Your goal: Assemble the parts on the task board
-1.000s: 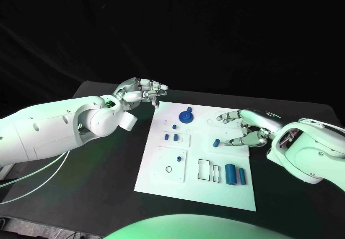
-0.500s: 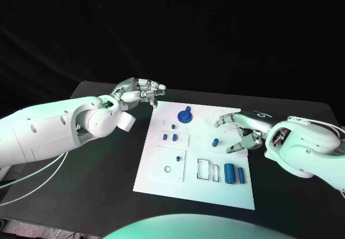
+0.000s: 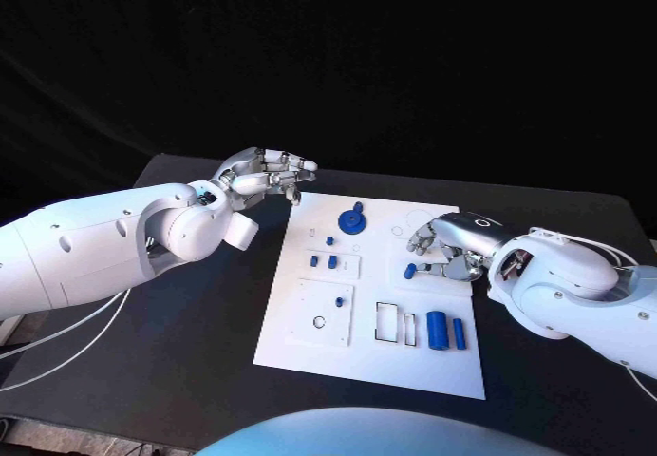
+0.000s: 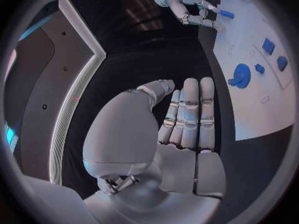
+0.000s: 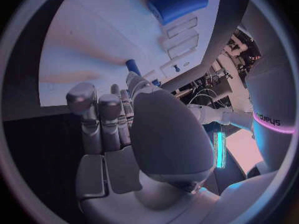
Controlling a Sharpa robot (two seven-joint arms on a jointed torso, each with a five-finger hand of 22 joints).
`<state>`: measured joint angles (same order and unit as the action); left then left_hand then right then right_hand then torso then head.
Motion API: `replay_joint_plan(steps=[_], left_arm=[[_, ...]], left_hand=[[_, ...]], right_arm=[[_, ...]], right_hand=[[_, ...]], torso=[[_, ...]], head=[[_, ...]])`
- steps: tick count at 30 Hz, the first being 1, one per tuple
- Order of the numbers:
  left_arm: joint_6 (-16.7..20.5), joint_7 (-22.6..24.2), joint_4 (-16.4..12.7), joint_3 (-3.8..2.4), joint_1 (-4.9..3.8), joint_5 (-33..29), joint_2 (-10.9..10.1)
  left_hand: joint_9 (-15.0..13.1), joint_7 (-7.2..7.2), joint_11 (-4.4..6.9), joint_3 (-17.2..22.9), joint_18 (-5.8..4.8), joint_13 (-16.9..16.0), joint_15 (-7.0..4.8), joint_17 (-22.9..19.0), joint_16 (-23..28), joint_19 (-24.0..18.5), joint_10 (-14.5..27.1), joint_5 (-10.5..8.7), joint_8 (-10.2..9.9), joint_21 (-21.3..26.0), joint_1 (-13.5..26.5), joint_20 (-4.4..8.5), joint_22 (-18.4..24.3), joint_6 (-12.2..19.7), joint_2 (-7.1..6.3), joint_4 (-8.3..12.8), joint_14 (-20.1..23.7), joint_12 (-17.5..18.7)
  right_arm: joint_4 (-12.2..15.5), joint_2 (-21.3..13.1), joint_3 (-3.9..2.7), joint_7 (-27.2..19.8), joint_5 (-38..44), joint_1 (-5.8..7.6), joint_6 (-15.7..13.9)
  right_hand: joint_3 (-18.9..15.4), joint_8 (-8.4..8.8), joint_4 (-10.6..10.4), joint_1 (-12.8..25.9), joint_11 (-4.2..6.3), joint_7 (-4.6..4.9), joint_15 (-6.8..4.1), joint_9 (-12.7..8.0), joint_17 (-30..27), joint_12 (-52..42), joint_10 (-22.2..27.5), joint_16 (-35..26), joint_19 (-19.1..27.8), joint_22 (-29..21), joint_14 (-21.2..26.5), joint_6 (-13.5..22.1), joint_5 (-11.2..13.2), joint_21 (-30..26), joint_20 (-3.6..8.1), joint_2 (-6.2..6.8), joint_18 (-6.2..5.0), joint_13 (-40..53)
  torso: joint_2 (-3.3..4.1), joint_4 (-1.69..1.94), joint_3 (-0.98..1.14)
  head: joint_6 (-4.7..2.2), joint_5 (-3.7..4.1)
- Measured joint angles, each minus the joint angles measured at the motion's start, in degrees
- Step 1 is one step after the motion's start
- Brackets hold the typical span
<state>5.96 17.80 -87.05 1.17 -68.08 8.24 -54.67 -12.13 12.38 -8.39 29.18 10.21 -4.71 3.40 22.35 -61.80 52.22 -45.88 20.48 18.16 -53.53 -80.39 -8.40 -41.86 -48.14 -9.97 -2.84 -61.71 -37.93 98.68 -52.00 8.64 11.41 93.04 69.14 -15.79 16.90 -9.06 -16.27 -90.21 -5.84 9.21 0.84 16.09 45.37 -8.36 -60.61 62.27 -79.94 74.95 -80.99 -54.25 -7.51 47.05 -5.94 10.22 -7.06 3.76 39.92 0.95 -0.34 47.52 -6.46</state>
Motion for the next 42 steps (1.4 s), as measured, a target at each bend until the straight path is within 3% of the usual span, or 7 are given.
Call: replay_joint_plan(steps=[8, 14, 28, 30, 38, 39, 42], left_arm=[[-0.03, 0.0, 0.02, 0.01, 0.0, 0.0, -0.04], [-0.05, 0.0, 0.03, 0.01, 0.01, 0.0, -0.08], [-0.14, -0.05, 0.1, 0.02, 0.01, 0.0, -0.12], [-0.15, -0.06, 0.1, 0.02, 0.01, 0.0, -0.12], [-0.18, -0.07, 0.1, 0.02, 0.01, 0.01, -0.14], [-0.19, -0.07, 0.1, 0.02, 0.01, 0.01, -0.14], [-0.2, -0.07, 0.07, 0.02, 0.01, 0.01, -0.16]], left_hand=[[0.0, 0.0, 0.0, 0.0, 0.0, 0.0, 0.0, -0.03, 0.0, 0.0, 0.0, 0.0, 0.0, 0.0, 0.0, 0.0, 0.0, 0.0, 0.0, 0.0, 0.0, 0.0], [-0.05, 0.0, 0.0, 0.1, 0.0, 0.0, 0.0, -0.05, 0.0, 0.0, 0.0, 0.0, 0.0, 0.0, 0.0, 0.0, 0.0, 0.0, 0.0, 0.1, 0.0, -0.19], [-0.1, 0.0, 0.0, 0.24, 0.0, 0.0, 0.0, -0.08, 0.0, 0.0, 0.0, 0.0, 0.0, 0.0, 0.0, 0.0, -0.01, 0.0, 0.0, 0.24, 0.0, -0.23], [-0.1, 0.0, 0.0, 0.24, 0.0, 0.0, 0.0, -0.08, 0.0, 0.0, 0.0, 0.0, 0.0, 0.0, 0.0, 0.0, -0.01, 0.0, 0.0, 0.24, 0.0, -0.23], [-0.09, 0.0, 0.0, 0.24, 0.0, 0.0, 0.0, -0.08, 0.0, 0.0, 0.0, 0.0, 0.0, 0.0, 0.0, 0.0, -0.01, 0.0, 0.0, 0.24, 0.0, -0.23], [-0.09, 0.0, 0.0, 0.24, 0.0, 0.0, 0.0, -0.08, 0.0, 0.0, 0.0, 0.0, 0.0, 0.0, 0.0, 0.0, -0.01, 0.0, 0.0, 0.24, 0.0, -0.23], [-0.09, 0.0, 0.0, 0.24, 0.0, 0.0, 0.0, -0.08, 0.0, 0.0, 0.0, 0.0, 0.0, 0.0, 0.0, 0.0, -0.01, 0.0, 0.0, 0.24, 0.0, -0.23]], right_arm=[[0.11, 0.31, 0.0, -0.19, 0.81, -0.43, -0.42], [0.89, -0.19, 0.02, -0.36, 0.92, -0.54, 0.44], [1.58, -0.38, 0.04, -0.65, 0.86, -0.61, 2.76], [1.61, -0.33, 0.04, -0.65, 0.85, -0.61, 2.94], [1.37, 0.07, 0.04, -0.65, 0.77, -0.63, 3.34], [1.31, 0.13, 0.04, -0.65, 0.76, -0.64, 3.37], [1.05, 0.3, 0.05, -0.62, 0.74, -0.67, 3.46]], right_hand=[[1.23, 0.0, 0.15, 0.98, -0.19, 0.24, -0.03, -0.41, 2.04, 0.75, -0.6, 1.21, -0.71, 0.0, -0.38, -0.38, 0.22, 3.8, -0.1, 0.37, 0.01, 0.0], [1.7, 0.75, 0.31, 2.53, -0.21, 0.52, 0.18, -1.09, 2.04, 2.08, -0.59, 1.42, -0.91, -0.01, -0.59, -0.09, 0.57, 3.27, -0.3, 1.92, 0.01, 0.01], [3.05, 0.78, 1.02, 2.52, -0.38, 0.52, 0.18, -1.4, 2.8, 2.41, -0.41, 2.07, -0.9, -0.02, -0.58, -0.51, 0.3, 4.48, -0.31, 1.92, 0.0, 0.04], [3.8, 0.78, 1.1, 2.52, -0.22, 0.36, 0.18, -1.45, 3.34, 2.41, -1.19, 2.53, -1.27, -0.02, -0.58, -1.07, 0.3, 5.82, -0.59, 1.92, 0.9, 0.11], [6.94, -0.48, 1.09, 3.5, 0.51, -0.56, -0.35, -1.39, 5.66, 2.4, -4.45, 4.38, -2.56, -0.03, -1.12, -3.67, 0.3, 11.26, -0.09, 0.94, 0.94, 0.17], [7.23, -0.66, 1.1, 3.5, 0.61, -0.46, -0.54, -1.34, 5.99, 2.4, -4.71, 4.63, -2.7, -0.03, -1.31, -3.95, 0.3, 11.84, 0.04, 0.94, 1.59, 0.17], [8.12, -0.96, 1.34, 3.81, 0.81, -0.7, -0.74, -1.19, 6.68, 2.4, -5.54, 5.13, -2.75, -0.03, -1.5, -4.6, 0.3, 13.14, 0.1, 0.63, 1.78, 0.16]], torso=[[0.02, 0.0, -0.03], [-0.04, 0.0, -0.03], [-0.04, -0.01, -0.04], [-0.04, -0.01, -0.05], [-0.04, 0.0, -0.07], [-0.04, 0.01, -0.07], [-0.04, 0.01, -0.07]], head=[[0.2, -0.04], [0.37, -0.21], [0.48, -0.52], [0.53, -0.56], [0.65, -0.6], [0.66, -0.62], [0.71, -0.64]])
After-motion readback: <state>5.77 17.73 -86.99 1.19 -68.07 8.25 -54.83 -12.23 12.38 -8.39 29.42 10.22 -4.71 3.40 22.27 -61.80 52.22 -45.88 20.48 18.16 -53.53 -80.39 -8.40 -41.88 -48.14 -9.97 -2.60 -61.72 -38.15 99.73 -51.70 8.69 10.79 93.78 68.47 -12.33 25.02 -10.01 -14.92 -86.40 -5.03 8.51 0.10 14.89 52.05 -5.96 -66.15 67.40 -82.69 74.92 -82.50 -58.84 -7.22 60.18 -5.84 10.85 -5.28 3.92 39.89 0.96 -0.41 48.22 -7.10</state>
